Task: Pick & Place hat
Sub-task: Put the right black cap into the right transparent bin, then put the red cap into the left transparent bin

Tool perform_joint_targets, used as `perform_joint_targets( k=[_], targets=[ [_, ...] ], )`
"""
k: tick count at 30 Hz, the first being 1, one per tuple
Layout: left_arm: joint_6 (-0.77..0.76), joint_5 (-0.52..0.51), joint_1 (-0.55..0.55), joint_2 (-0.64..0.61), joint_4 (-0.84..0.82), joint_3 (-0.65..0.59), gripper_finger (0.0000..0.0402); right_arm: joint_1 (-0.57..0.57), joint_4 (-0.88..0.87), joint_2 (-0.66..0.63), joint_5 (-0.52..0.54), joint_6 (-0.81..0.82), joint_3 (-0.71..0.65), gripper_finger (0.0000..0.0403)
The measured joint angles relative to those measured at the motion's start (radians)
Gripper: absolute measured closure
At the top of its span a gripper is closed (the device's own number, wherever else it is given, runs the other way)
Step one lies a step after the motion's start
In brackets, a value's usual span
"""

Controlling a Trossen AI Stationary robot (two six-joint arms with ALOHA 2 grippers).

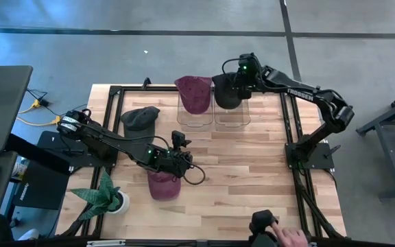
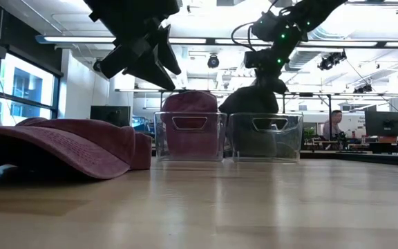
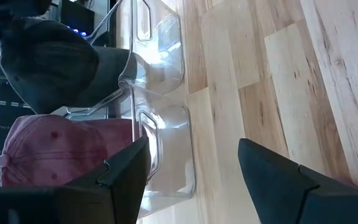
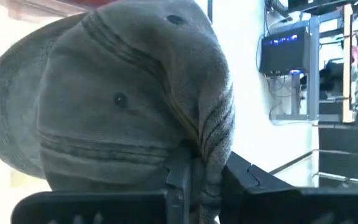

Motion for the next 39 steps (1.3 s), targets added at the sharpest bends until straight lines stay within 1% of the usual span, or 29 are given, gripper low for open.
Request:
perform_joint_targets(
  k=[4,8,10,14,18,20,21,23,25,27,30,35,39],
  targets=[
    [0.0,0.0,0.0,0.0,0.001,0.0,0.0165,0.0,-0.001,0.0,-0.041,0.054,0.0,0.034],
    [0.0,0.0,0.0,0.0,0.001,0.0,0.0165,0.001,-0.029,-0.002,-0.07,0.097,0.0,0.0296],
    [-0.001,0.0,0.0,0.0,0.0,0.0,0.0165,0.006,-0.062,-0.012,-0.057,0.115,0.001,0.0272],
    [-0.022,0.001,0.0,0.0,0.0,0.0,0.0165,0.028,-0.152,-0.04,-0.003,0.181,0.048,0.0232],
    [-0.04,0.001,0.0,0.0,0.004,0.0,0.0165,0.051,-0.211,-0.067,-0.005,0.291,0.097,0.0204],
    [-0.076,-0.009,0.0,0.0,-0.001,0.0,0.0165,0.074,-0.237,-0.087,0.0,0.378,0.11,0.0197],
    [-0.109,-0.032,0.0,0.0,-0.014,0.0,0.0165,0.089,-0.255,-0.102,-0.019,0.442,0.11,0.0195],
    [-0.201,-0.103,-0.014,0.0,-0.079,0.0,0.0165,0.136,-0.292,-0.13,-0.129,0.568,0.109,0.0196],
    [-0.304,-0.181,-0.034,0.001,-0.177,0.0,0.0165,0.211,-0.285,-0.163,-0.232,0.648,0.081,0.0201],
    [-0.418,-0.227,-0.063,0.0,-0.286,0.0,0.0165,0.313,-0.244,-0.2,-0.27,0.711,0.03,0.0209],
    [-0.597,-0.211,-0.109,-0.019,-0.442,0.0,0.0165,0.477,-0.126,-0.256,-0.275,0.802,-0.072,0.022],
    [-0.862,-0.108,-0.187,-0.043,-0.624,0.0,0.0165,0.731,0.192,-0.299,-0.255,0.946,-0.286,0.0235],
    [-1.036,-0.021,-0.255,-0.064,-0.724,0.001,0.0165,0.894,0.51,-0.294,-0.176,1.024,-0.462,0.0241]
  ],
)
